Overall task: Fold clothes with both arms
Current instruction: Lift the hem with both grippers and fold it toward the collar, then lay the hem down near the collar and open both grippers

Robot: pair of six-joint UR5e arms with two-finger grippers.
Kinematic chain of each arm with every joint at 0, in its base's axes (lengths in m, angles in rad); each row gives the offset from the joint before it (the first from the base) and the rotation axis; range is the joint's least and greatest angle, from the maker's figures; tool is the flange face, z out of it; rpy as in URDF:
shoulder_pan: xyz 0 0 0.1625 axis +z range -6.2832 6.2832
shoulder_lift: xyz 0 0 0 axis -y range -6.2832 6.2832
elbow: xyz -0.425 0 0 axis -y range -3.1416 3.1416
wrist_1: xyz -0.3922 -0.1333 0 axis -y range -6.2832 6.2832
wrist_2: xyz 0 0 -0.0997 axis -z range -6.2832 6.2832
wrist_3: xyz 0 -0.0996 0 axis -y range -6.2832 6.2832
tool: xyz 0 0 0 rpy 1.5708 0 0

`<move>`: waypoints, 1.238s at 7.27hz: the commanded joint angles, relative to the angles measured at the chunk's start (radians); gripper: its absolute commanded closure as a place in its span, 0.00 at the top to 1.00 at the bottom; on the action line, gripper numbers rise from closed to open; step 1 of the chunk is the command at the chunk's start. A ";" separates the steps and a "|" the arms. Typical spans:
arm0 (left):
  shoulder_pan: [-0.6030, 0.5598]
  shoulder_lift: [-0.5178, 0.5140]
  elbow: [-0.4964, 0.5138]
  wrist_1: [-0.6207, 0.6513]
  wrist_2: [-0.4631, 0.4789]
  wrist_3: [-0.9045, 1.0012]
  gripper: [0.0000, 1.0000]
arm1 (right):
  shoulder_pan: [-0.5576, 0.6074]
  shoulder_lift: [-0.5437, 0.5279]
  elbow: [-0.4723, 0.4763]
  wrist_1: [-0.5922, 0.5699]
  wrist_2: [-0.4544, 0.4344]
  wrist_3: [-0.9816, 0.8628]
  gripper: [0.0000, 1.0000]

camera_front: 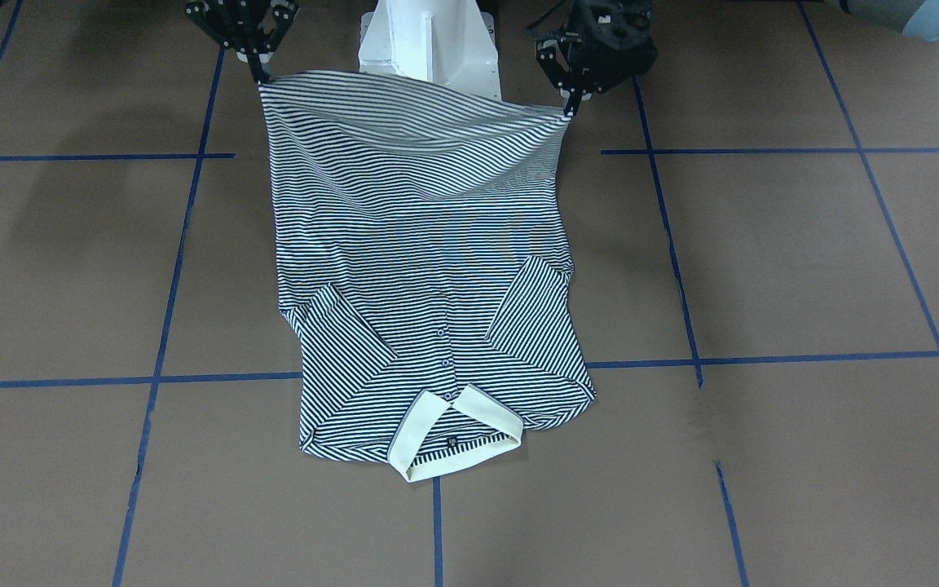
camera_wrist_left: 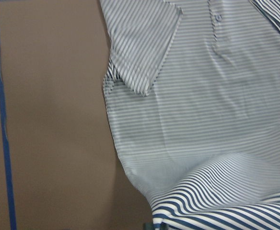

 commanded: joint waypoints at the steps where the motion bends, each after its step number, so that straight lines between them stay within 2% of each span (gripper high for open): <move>1: -0.077 -0.038 0.115 -0.026 0.002 0.047 0.00 | 0.156 0.027 -0.259 0.234 0.084 -0.087 0.00; 2: -0.096 -0.052 0.144 -0.029 0.022 0.061 0.00 | 0.202 0.034 -0.373 0.323 0.085 -0.127 0.00; 3: -0.104 -0.069 0.219 -0.094 0.033 0.061 0.00 | 0.231 0.057 -0.475 0.409 0.085 -0.130 0.00; 6: -0.139 -0.077 0.518 -0.404 0.106 0.064 0.00 | 0.253 0.178 -0.824 0.597 0.076 -0.128 0.00; 8: -0.159 -0.106 0.659 -0.510 0.113 0.090 0.00 | 0.262 0.192 -0.964 0.729 0.068 -0.132 0.00; 9: -0.162 -0.124 0.718 -0.546 0.113 0.104 0.00 | 0.264 0.218 -1.017 0.741 0.060 -0.132 0.00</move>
